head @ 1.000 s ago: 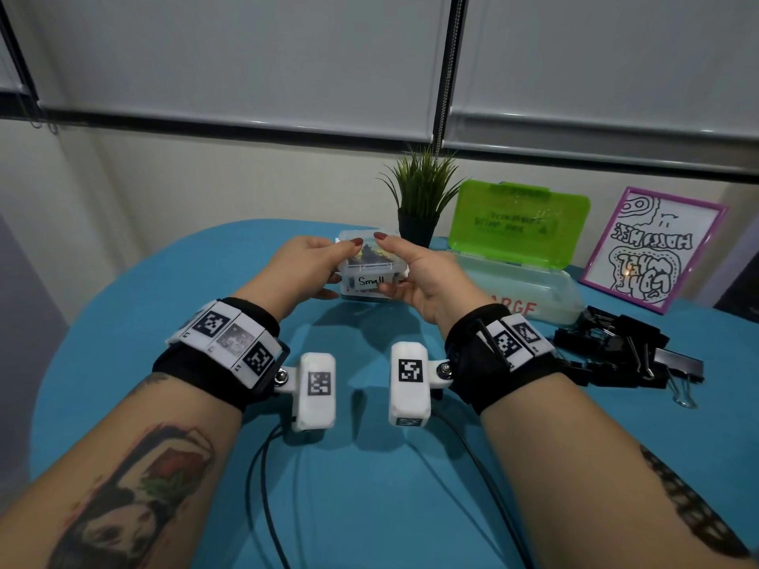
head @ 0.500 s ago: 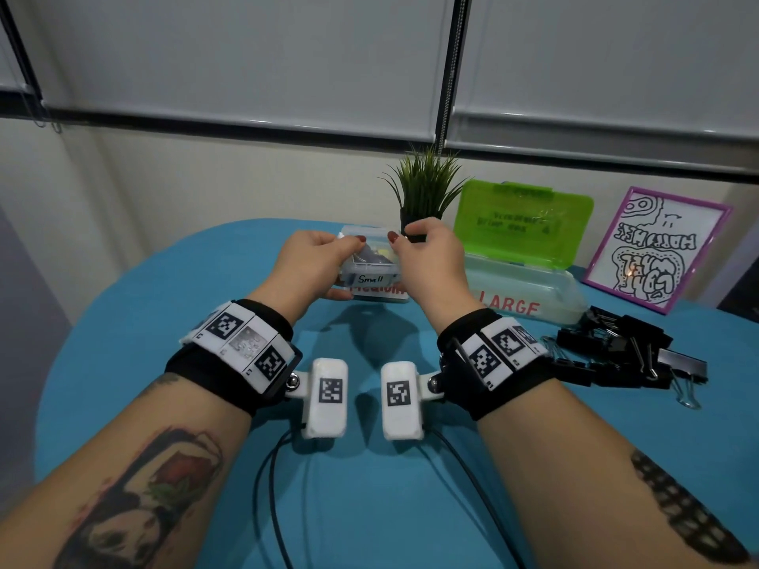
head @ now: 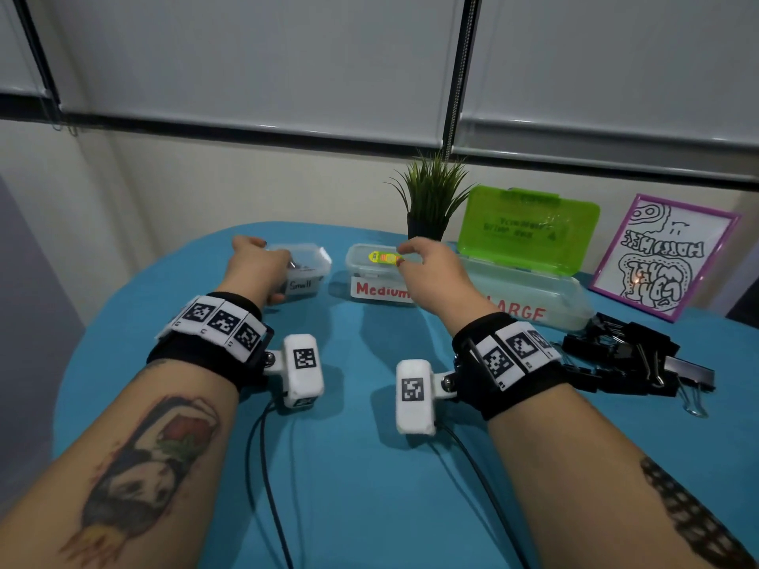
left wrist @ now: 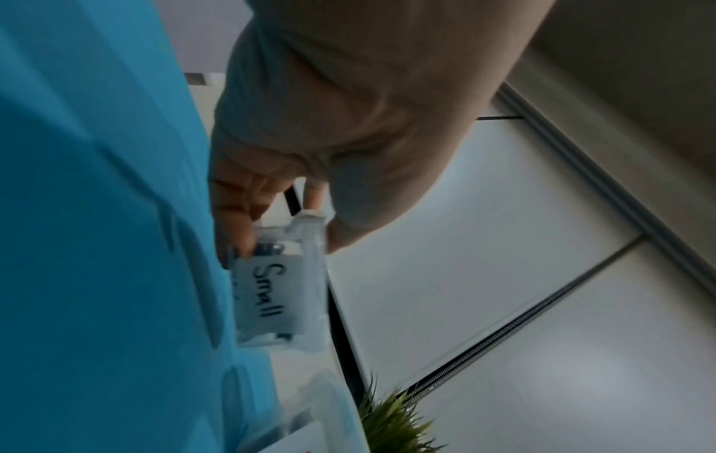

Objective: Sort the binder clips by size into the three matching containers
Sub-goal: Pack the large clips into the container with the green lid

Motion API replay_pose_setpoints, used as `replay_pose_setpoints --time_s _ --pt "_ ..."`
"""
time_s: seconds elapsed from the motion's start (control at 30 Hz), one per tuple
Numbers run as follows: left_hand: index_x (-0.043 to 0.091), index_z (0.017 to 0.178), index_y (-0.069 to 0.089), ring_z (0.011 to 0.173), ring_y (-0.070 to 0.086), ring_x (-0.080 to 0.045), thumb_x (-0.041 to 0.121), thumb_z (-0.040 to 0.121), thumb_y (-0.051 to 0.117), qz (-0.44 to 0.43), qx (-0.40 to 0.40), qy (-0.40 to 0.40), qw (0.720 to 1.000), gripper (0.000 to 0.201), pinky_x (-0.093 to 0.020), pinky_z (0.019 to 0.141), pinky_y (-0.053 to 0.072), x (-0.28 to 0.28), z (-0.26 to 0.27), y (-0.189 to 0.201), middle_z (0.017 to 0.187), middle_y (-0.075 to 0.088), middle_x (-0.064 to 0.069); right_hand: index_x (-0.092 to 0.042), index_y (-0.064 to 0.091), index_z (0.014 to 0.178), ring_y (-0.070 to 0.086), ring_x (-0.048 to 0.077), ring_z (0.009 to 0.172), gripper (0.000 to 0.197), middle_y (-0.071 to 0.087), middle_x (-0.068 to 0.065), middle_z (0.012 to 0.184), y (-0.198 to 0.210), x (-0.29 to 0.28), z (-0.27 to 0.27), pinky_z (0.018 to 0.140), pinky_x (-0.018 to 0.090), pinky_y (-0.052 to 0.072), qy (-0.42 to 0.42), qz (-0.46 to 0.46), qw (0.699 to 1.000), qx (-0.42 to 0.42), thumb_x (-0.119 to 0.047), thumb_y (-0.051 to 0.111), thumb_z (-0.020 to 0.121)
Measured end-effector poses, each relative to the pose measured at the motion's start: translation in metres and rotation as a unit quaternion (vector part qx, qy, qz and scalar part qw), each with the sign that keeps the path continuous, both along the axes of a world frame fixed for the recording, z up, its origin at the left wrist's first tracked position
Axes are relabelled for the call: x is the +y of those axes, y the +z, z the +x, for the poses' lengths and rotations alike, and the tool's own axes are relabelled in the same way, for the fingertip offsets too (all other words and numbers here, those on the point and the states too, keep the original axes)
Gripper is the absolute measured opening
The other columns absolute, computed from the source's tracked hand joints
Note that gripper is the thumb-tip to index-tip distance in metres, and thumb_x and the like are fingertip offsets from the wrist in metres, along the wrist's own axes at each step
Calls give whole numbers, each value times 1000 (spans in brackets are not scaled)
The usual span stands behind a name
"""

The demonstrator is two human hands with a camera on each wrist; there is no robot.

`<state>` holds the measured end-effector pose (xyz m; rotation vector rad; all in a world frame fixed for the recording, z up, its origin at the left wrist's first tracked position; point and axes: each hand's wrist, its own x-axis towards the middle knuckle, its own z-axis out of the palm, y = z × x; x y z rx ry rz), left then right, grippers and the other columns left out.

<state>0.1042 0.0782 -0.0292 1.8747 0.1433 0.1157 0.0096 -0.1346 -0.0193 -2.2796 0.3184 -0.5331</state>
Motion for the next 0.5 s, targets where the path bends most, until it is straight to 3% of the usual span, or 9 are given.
replay_pose_setpoints --time_s 0.07,0.13,0.27,0.4,0.5 --pt "19 121 49 70 61 -29 22 91 60 61 7 -21 998 32 -33 52 55 1 5 -6 111 57 -11 -29 56 139 61 28 106 42 59 8 127 -4 -1 -2 83 32 51 20 -36 995 87 -20 54 98" --pt "18 119 52 75 62 -31 25 93 59 99 3 -38 994 29 -34 56 53 0 7 -6 111 61 -14 -32 48 146 57 31 120 52 51 10 141 -6 -1 -3 93 31 47 40 -73 988 128 -17 54 97" --pt "4 133 54 115 59 -36 29 97 56 202 1 -53 978 43 -37 87 46 0 12 -7 129 60 -18 -34 45 148 55 30 124 56 49 8 145 -5 -3 -2 102 33 47 37 -80 988 126 -21 58 95" --pt "-6 125 59 117 58 -40 33 99 54 222 10 -66 973 46 -38 90 46 1 15 -11 126 62 -24 -34 44 149 54 29 126 59 47 8 146 -5 -4 -3 105 35 46 39 -79 988 130 -25 64 94" --pt "1 129 56 120 55 -40 52 93 55 218 17 -18 976 63 -41 94 44 3 18 -12 130 59 -22 -32 43 150 53 29 126 62 47 8 146 -4 -3 -4 102 34 46 47 -81 988 126 -27 67 92"
